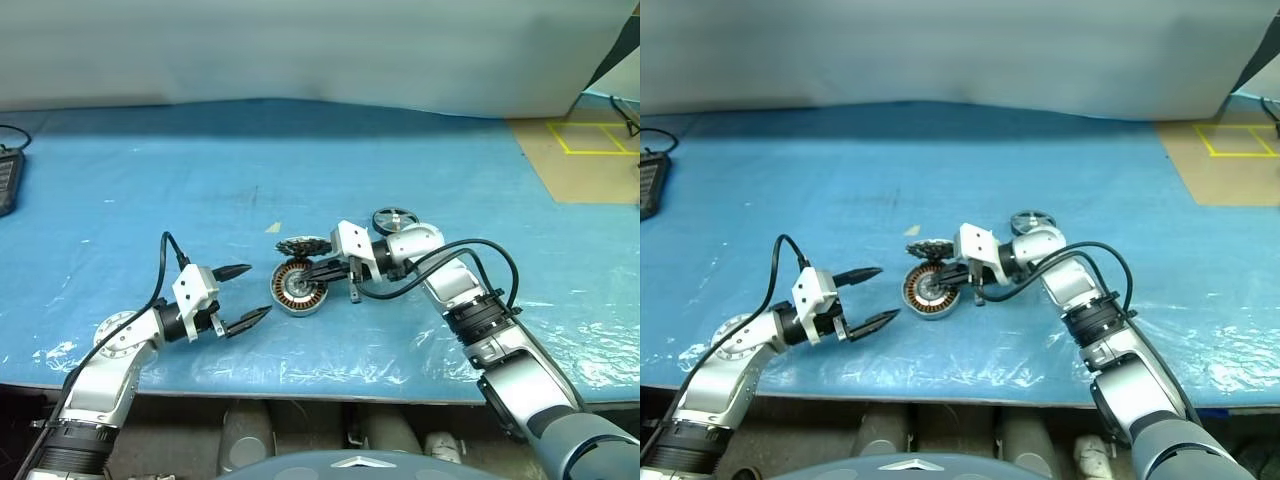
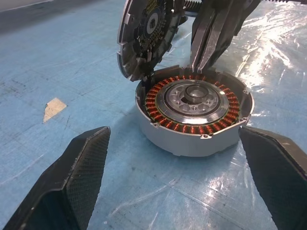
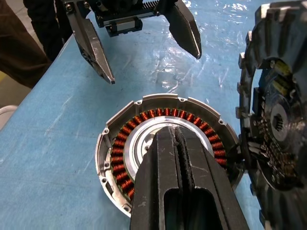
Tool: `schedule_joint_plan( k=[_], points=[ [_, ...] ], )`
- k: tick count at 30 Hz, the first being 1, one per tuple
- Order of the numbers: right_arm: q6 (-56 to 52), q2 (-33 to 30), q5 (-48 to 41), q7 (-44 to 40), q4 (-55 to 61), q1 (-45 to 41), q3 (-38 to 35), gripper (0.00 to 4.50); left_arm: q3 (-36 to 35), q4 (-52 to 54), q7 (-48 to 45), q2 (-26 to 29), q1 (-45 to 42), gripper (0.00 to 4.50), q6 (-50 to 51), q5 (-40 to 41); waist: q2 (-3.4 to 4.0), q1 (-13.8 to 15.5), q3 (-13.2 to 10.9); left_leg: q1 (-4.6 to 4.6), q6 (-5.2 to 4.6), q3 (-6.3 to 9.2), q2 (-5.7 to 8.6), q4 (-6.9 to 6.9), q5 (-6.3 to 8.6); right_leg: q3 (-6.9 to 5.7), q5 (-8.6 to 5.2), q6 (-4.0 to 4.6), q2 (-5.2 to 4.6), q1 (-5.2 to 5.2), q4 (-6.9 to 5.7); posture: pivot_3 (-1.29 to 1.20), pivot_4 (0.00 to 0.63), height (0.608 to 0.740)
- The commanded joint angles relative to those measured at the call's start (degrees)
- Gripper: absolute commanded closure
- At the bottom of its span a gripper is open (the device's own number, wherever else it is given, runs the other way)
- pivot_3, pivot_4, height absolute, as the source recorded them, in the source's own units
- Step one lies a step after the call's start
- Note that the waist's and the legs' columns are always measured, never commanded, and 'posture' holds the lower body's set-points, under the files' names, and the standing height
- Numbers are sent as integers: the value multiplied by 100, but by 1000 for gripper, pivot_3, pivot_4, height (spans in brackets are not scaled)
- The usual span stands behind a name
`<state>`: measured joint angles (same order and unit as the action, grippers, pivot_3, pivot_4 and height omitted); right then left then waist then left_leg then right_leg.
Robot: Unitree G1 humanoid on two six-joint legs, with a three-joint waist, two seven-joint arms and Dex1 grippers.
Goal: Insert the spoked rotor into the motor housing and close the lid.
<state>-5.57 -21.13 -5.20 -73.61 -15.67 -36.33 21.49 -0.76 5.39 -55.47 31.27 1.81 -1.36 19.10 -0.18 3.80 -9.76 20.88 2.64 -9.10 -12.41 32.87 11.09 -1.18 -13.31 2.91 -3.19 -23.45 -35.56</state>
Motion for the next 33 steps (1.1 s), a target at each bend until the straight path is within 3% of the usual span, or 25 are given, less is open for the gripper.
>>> schedule_joint_plan(
  k=[1, 19, 33],
  points=[
    [83, -38, -20, -30, 117, 88, 19, 4451, -44, 186, 2, 30, -60, 0, -10, 73, 0, 0, 0, 1, 0, 0, 0, 0, 0, 0, 0, 0, 0, 0, 0, 0, 150, 740],
    [219, -219, 138, -88, 8, 223, 124, 4451, -60, 187, -2, 48, -63, 0, -3, 68, 0, -1, 0, 1, 0, 0, 1, 0, 0, 0, 0, 0, 0, 0, 1, 0, 150, 740],
    [346, 53, 180, 37, -280, 110, 127, 4451, -74, 164, 9, 50, -45, 0, -13, 49, 0, -2, 0, 0, -1, 0, -1, 0, 0, 0, 0, 0, -1, 0, 0, 0, 150, 740]
  ],
)
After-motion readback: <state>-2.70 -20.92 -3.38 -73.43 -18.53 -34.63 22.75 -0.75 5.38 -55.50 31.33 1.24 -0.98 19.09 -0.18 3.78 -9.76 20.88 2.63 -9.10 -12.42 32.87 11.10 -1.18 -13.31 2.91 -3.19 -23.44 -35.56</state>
